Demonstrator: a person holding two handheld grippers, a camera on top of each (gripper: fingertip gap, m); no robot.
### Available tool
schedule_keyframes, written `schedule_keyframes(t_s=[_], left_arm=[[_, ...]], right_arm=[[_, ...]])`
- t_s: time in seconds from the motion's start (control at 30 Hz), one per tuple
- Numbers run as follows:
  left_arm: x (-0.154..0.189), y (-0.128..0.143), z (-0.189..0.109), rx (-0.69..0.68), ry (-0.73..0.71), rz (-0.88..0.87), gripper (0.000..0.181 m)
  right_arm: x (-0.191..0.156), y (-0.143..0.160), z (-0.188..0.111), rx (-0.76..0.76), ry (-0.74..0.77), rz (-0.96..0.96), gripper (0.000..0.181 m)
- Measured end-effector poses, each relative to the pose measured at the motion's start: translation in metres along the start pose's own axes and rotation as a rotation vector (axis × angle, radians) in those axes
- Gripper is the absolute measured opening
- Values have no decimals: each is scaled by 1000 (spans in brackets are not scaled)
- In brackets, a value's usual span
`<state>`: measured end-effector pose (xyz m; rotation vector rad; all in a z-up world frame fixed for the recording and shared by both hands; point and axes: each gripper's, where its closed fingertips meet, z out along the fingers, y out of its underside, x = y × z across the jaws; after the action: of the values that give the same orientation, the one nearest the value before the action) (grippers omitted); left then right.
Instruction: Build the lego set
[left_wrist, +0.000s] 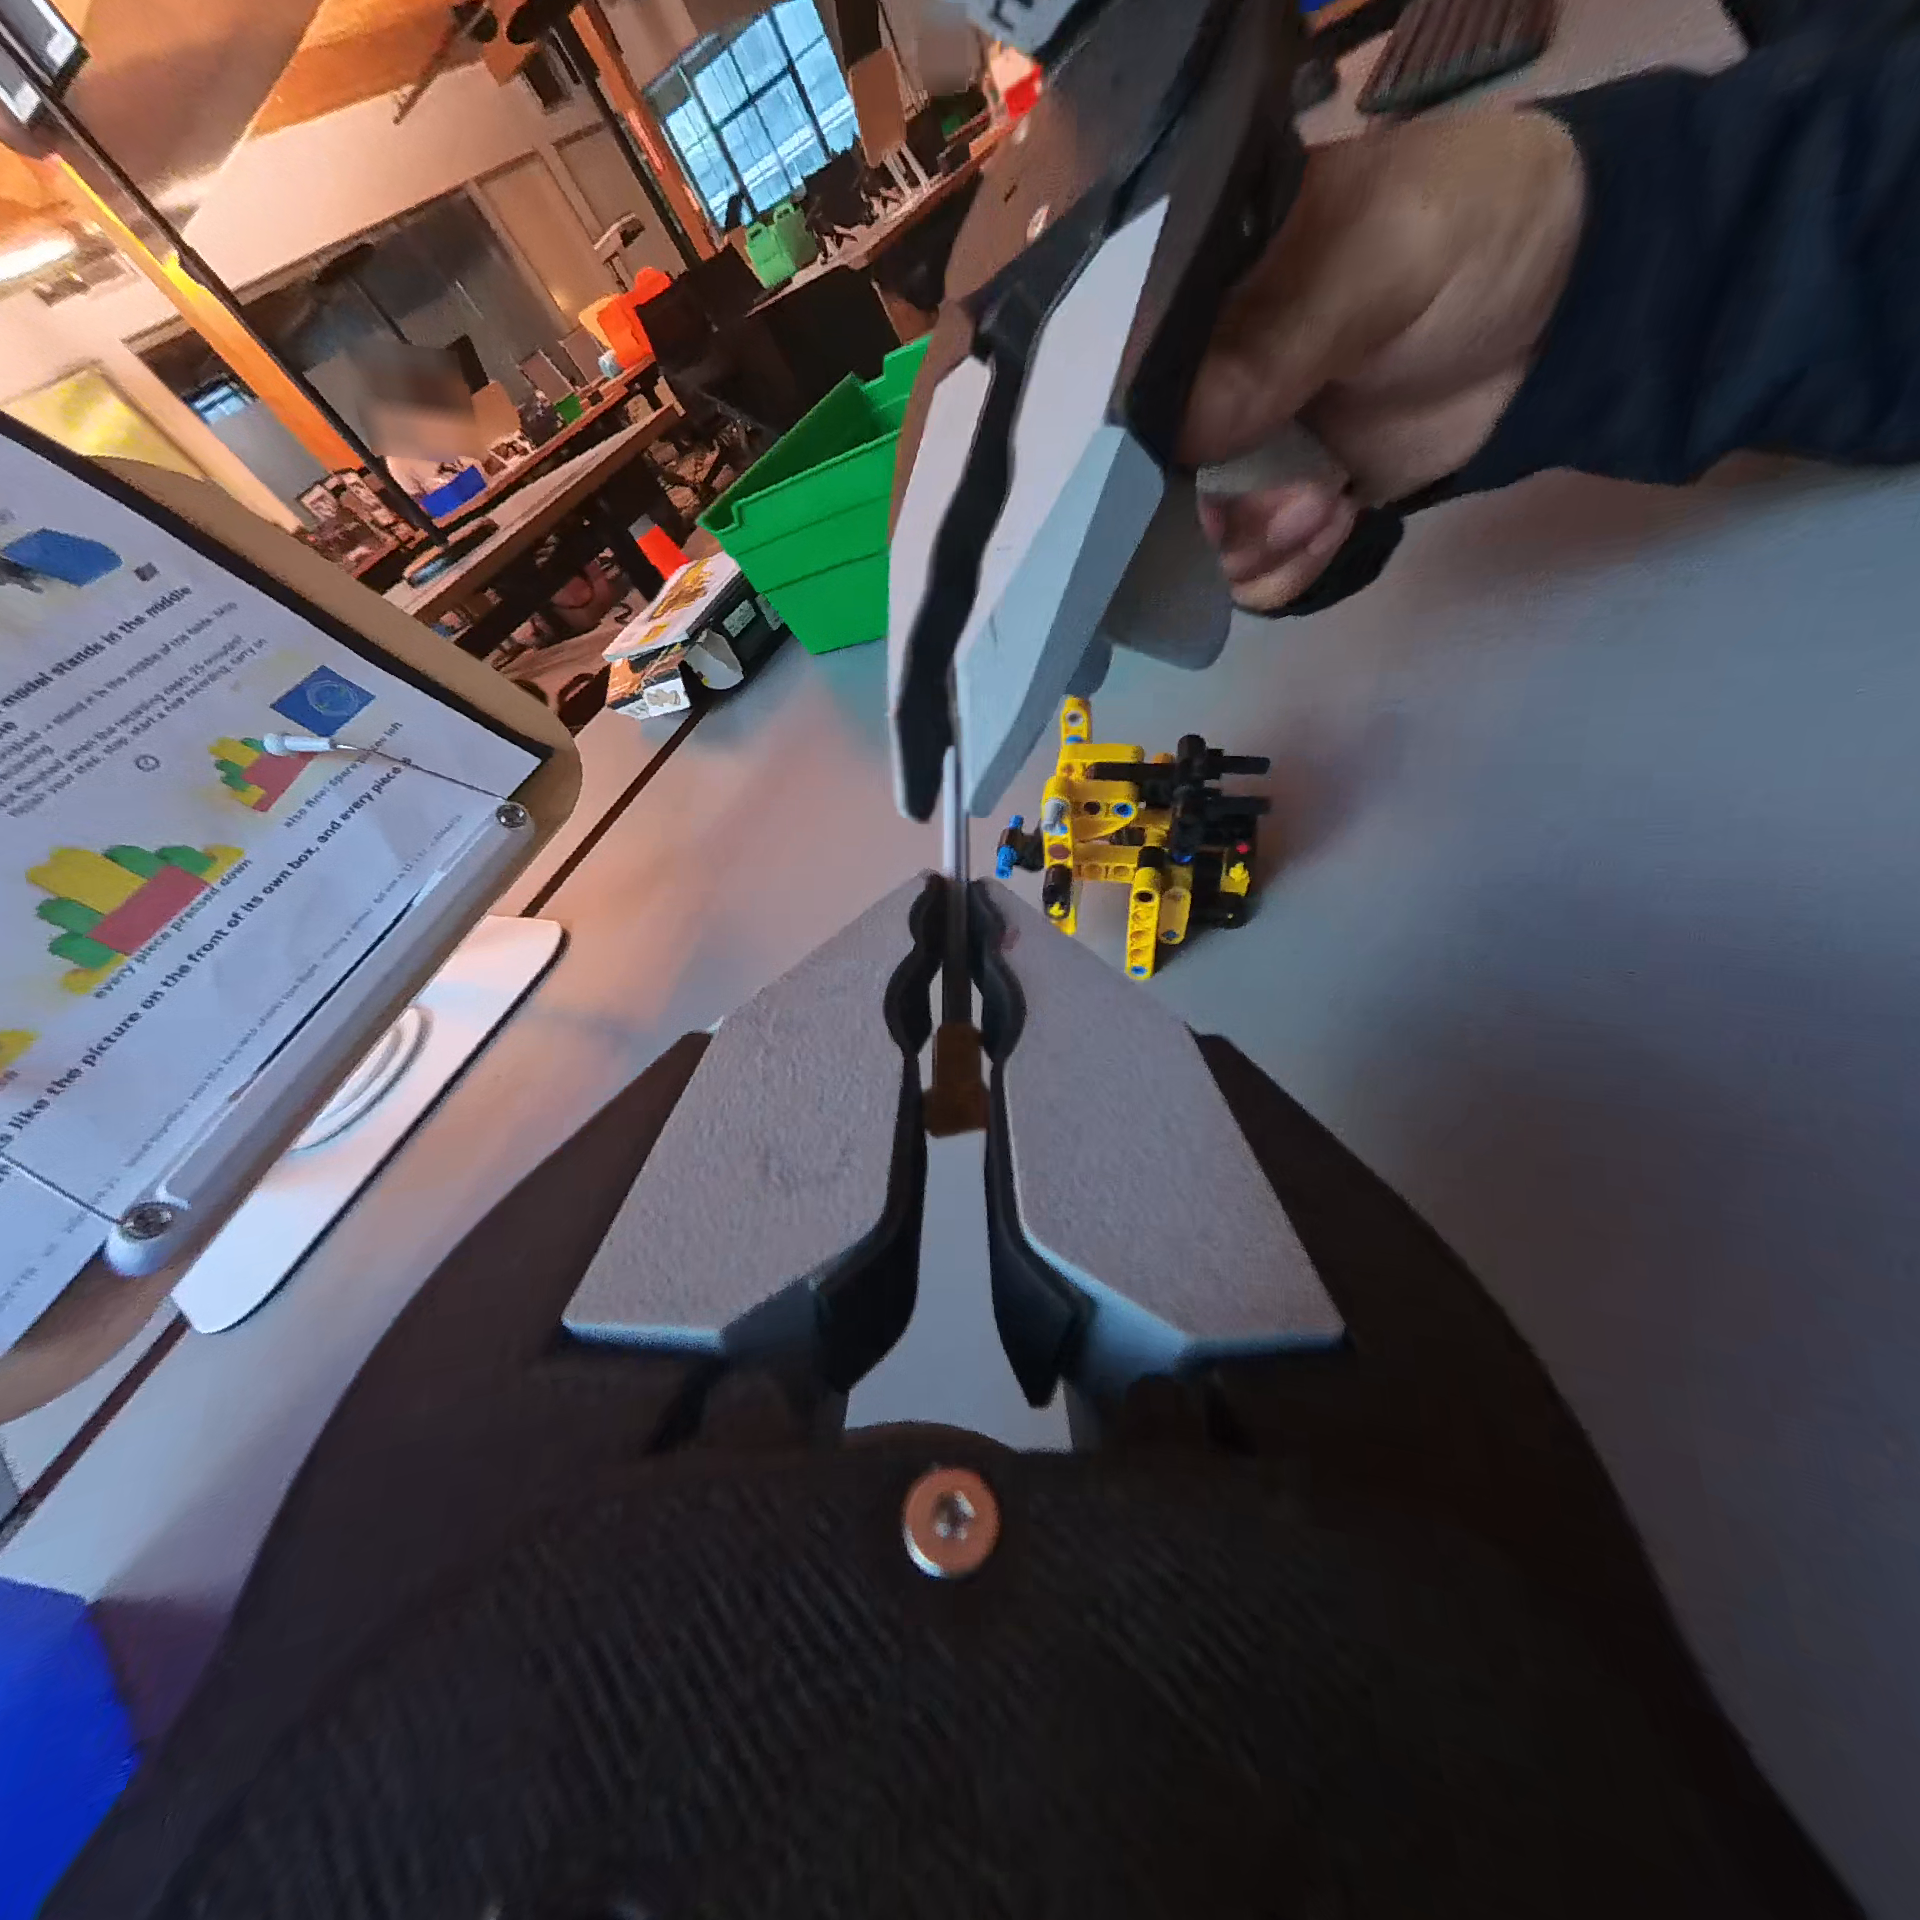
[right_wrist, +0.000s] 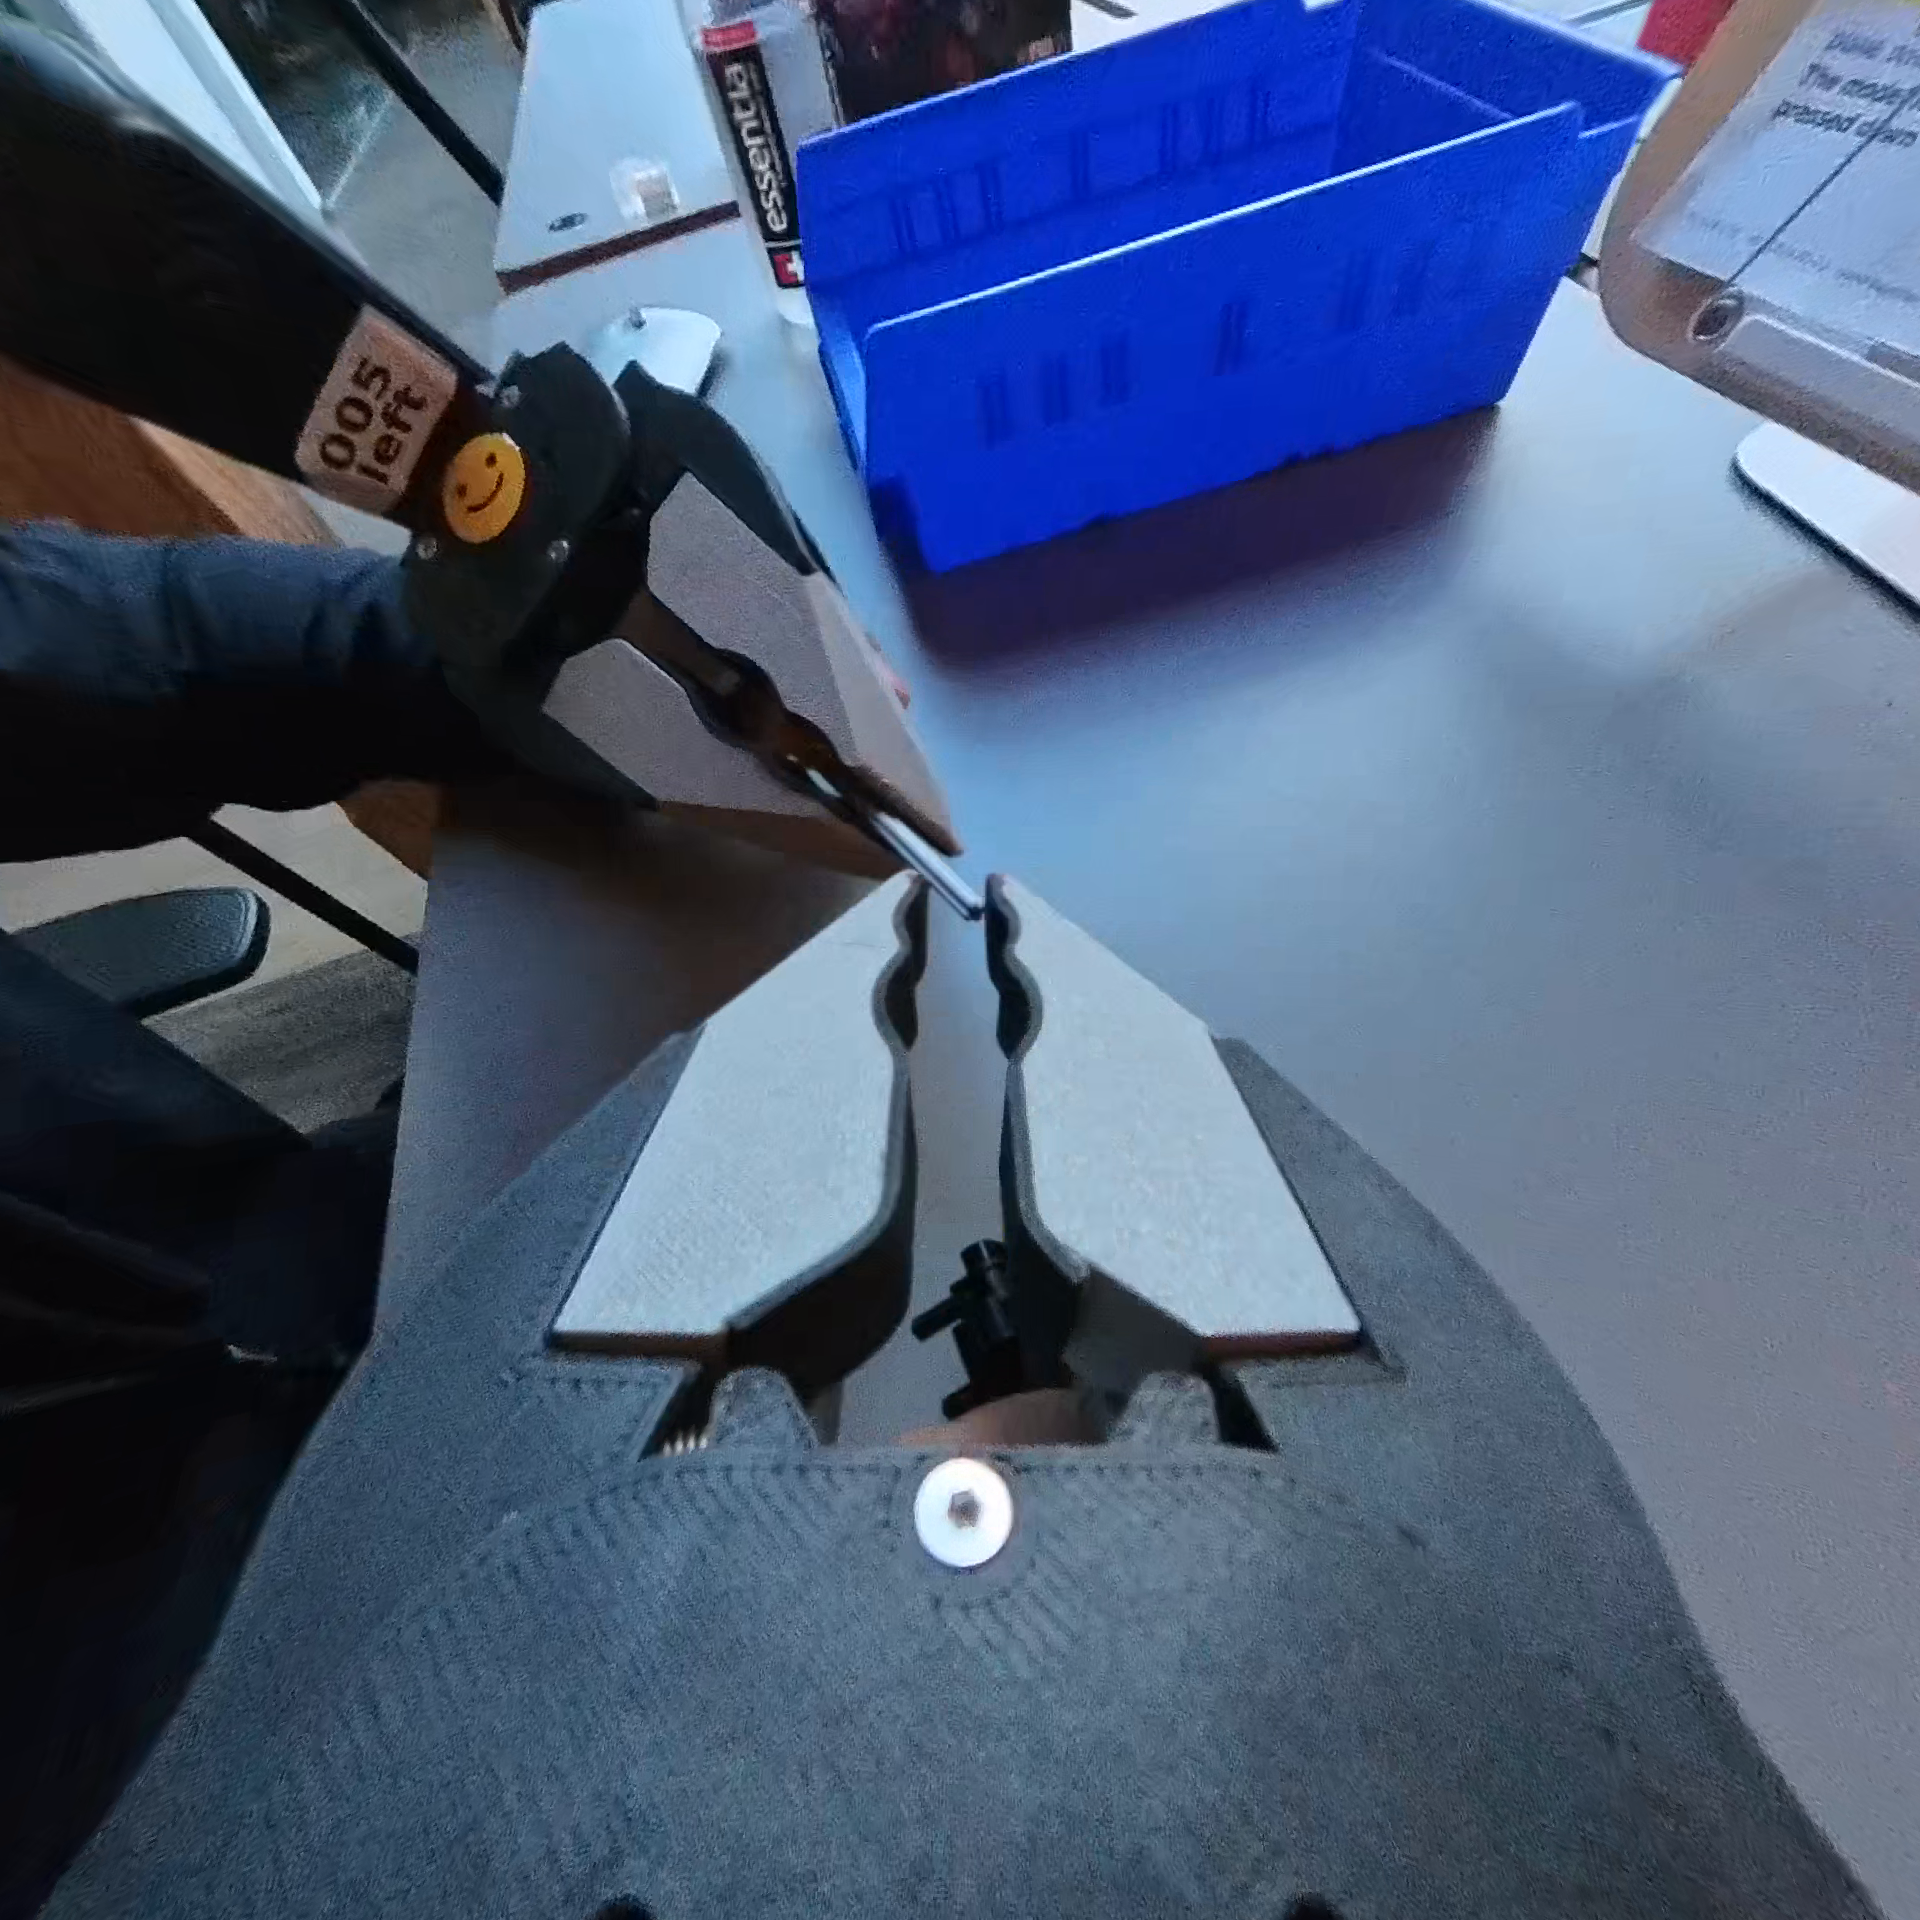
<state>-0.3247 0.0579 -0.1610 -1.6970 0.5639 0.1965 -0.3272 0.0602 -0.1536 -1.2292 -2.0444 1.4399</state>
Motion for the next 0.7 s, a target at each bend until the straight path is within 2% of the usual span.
schedule_keyframes(t_s=[0.13, 0.3, 0.5, 0.57, 0.63, 0.7], left_arm=[[0, 2, -2, -18, -8, 51, 1], [-12, 3, -6, -20, -64, 50, 5], [-17, -4, -9, 57, -12, -163, 12], [-27, -3, -12, 60, -52, -200, 28], [-28, -6, -15, 82, -29, -232, 28], [-26, -8, -17, 99, -5, -238, 17]], right_arm=[[-7, 1, -2, -9, -21, -67, 4], [-9, -8, -10, 54, -61, -55, 2], [-10, -21, -14, 153, -41, -93, 1], [-15, -21, -12, 157, -52, -106, 2], [-17, -20, -8, 158, -49, -119, 2], [-15, -21, -8, 156, -18, -151, 1]])
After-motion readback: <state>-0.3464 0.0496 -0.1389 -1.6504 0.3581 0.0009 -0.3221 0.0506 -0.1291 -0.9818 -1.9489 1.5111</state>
